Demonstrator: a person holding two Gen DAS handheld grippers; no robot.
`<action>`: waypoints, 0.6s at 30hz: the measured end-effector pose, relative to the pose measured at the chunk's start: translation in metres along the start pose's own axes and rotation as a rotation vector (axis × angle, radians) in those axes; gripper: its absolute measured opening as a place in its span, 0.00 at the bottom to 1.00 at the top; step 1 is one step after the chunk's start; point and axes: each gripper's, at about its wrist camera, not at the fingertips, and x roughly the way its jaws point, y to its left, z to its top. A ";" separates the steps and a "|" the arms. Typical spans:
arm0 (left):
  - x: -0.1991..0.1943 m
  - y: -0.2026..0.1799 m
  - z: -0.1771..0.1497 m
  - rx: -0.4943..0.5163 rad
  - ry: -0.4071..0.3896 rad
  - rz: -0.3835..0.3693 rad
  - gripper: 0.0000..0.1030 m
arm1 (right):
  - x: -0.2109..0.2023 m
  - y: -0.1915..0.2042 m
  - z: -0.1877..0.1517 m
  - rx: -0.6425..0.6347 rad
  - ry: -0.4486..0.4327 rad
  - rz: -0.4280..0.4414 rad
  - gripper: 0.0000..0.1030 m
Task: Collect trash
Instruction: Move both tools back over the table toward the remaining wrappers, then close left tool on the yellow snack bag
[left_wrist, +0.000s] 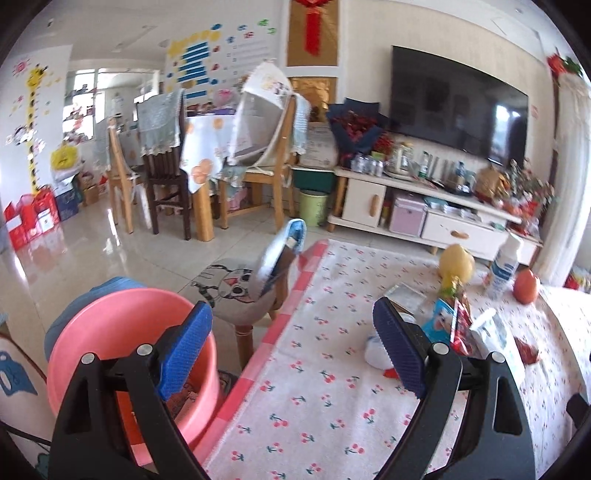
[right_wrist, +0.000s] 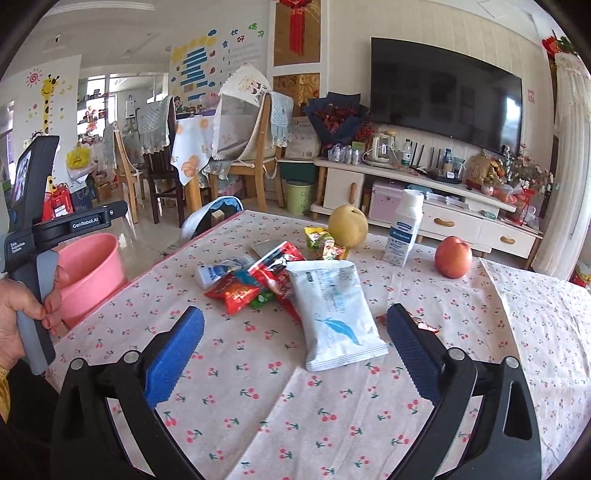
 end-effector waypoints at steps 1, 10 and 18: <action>-0.001 -0.005 -0.001 0.016 0.001 -0.013 0.87 | 0.000 -0.004 0.000 0.001 0.003 -0.006 0.95; 0.007 -0.067 0.007 0.126 0.049 -0.127 0.87 | 0.015 -0.063 -0.009 0.209 0.104 -0.016 0.95; 0.056 -0.141 0.024 0.107 0.189 -0.235 0.87 | 0.027 -0.084 -0.009 0.281 0.160 0.008 0.95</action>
